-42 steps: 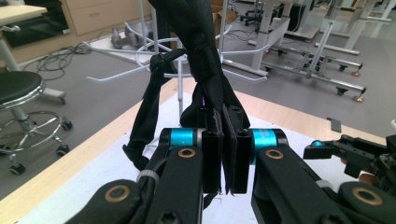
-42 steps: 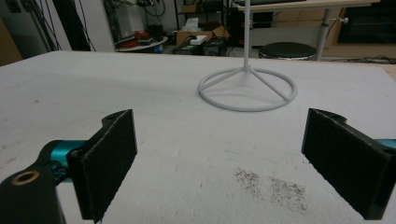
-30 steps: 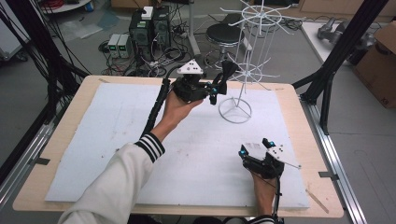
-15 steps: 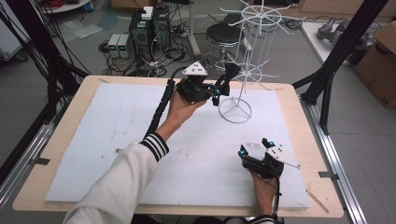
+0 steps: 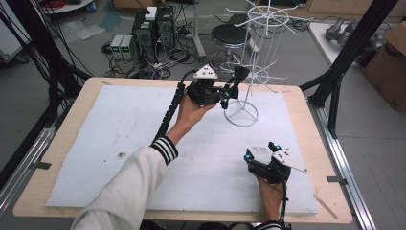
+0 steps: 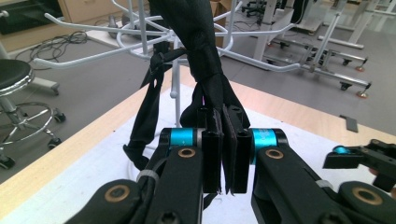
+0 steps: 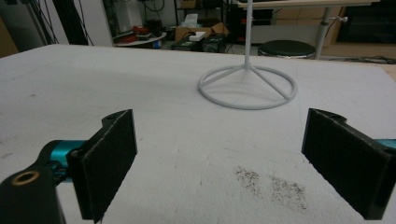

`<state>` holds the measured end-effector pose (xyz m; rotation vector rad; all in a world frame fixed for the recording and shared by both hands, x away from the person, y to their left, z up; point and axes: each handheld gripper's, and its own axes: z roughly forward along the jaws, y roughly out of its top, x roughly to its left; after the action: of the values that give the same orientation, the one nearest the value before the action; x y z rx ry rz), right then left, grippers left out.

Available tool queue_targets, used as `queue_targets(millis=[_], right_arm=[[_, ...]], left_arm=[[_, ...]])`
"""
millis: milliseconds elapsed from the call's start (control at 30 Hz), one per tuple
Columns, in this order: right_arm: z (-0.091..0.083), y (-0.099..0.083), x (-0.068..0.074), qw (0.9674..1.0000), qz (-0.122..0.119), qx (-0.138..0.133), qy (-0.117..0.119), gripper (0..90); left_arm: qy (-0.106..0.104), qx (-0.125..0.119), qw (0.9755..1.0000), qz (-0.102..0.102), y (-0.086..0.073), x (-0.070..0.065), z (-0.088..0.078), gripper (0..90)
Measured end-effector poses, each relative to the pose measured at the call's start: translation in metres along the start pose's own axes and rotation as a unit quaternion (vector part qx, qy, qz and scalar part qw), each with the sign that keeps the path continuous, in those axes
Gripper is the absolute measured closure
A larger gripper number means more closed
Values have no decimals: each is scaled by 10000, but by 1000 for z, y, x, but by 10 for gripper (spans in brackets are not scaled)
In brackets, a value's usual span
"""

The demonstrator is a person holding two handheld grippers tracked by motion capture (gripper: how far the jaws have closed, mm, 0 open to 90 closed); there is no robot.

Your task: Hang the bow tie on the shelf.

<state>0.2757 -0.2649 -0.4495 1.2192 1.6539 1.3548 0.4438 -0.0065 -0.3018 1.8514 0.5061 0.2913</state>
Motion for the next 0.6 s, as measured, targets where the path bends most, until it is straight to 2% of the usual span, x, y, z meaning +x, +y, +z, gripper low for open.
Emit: queue_targets(millis=[167,300,467,600], right_arm=[[0,0,0,10000,6,-4,-2,93],[0,0,1,10000,-8,-2,-16,93],[0,0,0,10000,-4,3,-9,93],[0,0,0,10000,-8,-9,-15,93]], left_arm=[[-6,-1,10000,-62,-3,0,6,865],[-41,103,9999,-22,-7,0,11,865],[-74,94,9999,-19,-8,-1,14,854],[-97,153,9997,-188,-9,-1,14,822]])
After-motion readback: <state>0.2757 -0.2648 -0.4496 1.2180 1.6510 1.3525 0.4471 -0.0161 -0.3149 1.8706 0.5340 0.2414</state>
